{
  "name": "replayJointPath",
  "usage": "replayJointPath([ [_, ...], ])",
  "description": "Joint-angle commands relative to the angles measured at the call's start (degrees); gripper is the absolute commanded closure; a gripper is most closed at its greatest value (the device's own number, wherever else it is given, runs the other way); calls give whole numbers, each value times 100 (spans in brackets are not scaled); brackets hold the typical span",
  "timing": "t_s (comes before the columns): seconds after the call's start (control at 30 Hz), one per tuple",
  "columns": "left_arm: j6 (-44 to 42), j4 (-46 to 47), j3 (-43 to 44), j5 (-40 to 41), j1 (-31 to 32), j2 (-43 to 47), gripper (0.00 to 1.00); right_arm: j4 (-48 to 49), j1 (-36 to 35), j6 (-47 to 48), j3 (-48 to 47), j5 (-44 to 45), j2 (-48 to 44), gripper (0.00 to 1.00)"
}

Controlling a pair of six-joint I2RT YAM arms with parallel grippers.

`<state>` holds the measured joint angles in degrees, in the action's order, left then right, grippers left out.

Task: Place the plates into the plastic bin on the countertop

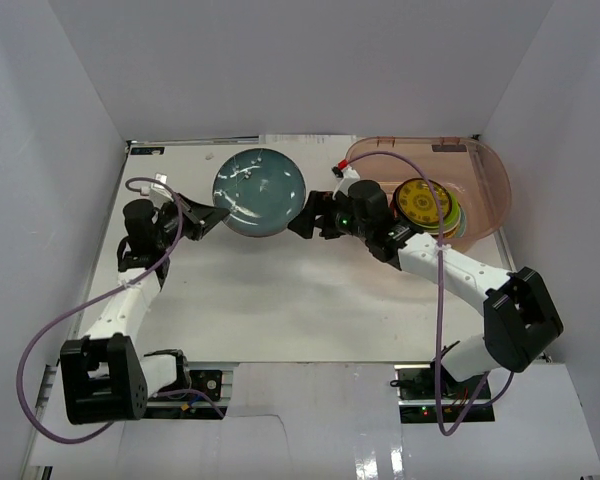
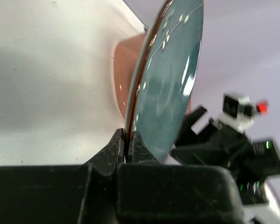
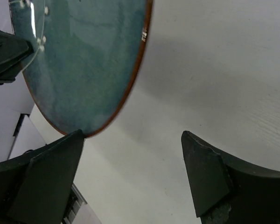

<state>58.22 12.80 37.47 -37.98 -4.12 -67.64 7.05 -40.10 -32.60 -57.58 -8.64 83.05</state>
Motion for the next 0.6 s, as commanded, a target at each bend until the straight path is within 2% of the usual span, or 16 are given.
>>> replayJointPath([
  [0.0,-3,-5,58,-1026,69,523,100,235,28,-45,-393,179,54,10],
  [0.1,-143,-338,198,-1273,69,804,100,349,37,-185,-403,179,19,9],
  [0.13,-179,-461,277,-1343,78,926,100,385,46,-264,-394,188,-25,3],
  [0.17,-179,-471,278,-1431,78,962,100,411,54,-317,-368,222,-51,3],
  [0.33,5,-480,331,-1783,122,1156,100,806,160,-642,-25,337,-306,53],
  [0.37,14,-480,339,-1827,148,1156,100,824,186,-668,1,302,-333,68],
  [0.43,-3,-480,357,-1915,201,1174,100,833,204,-704,80,381,-473,92],
  [0.5,-29,-497,383,-2003,227,1148,90,851,283,-730,133,477,-701,92],
  [0.57,-152,-550,375,-2135,306,1078,73,755,545,-739,116,417,-964,92],
])
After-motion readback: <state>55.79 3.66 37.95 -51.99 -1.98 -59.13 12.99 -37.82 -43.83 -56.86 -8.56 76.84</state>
